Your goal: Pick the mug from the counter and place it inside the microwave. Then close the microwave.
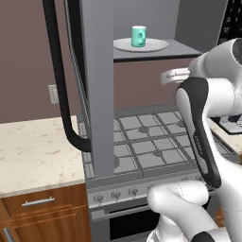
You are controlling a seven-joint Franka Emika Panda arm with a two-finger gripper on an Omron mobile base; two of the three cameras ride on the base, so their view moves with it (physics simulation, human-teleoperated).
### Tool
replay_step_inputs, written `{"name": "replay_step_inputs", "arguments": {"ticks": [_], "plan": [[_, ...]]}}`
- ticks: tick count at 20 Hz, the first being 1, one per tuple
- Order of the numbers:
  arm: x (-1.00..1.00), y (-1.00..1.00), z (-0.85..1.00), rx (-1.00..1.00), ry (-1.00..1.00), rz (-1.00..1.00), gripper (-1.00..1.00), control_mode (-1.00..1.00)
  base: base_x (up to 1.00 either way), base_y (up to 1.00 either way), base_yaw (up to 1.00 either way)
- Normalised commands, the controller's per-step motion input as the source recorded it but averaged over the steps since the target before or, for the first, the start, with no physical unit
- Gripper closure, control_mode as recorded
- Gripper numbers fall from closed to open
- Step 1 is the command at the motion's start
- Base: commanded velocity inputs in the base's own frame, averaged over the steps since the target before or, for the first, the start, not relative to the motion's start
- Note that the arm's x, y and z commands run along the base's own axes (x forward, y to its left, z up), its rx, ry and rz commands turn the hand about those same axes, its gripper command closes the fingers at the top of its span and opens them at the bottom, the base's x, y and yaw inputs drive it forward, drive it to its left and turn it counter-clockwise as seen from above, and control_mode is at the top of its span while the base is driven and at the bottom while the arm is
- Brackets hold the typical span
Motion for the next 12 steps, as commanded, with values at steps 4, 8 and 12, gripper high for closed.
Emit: {"name": "replay_step_inputs", "arguments": {"ticks": [4,8,12], "plan": [[-0.61,0.00,0.16,0.00,-0.17,0.00,-1.00,-1.00,0.00,0.00,0.00],[-0.59,0.00,0.27,0.00,-0.13,0.00,-1.00,-1.00,0.00,0.00,0.00],[-0.67,0.00,0.43,0.00,-0.07,0.00,-1.00,-1.00,0.00,0.00,0.00]]}}
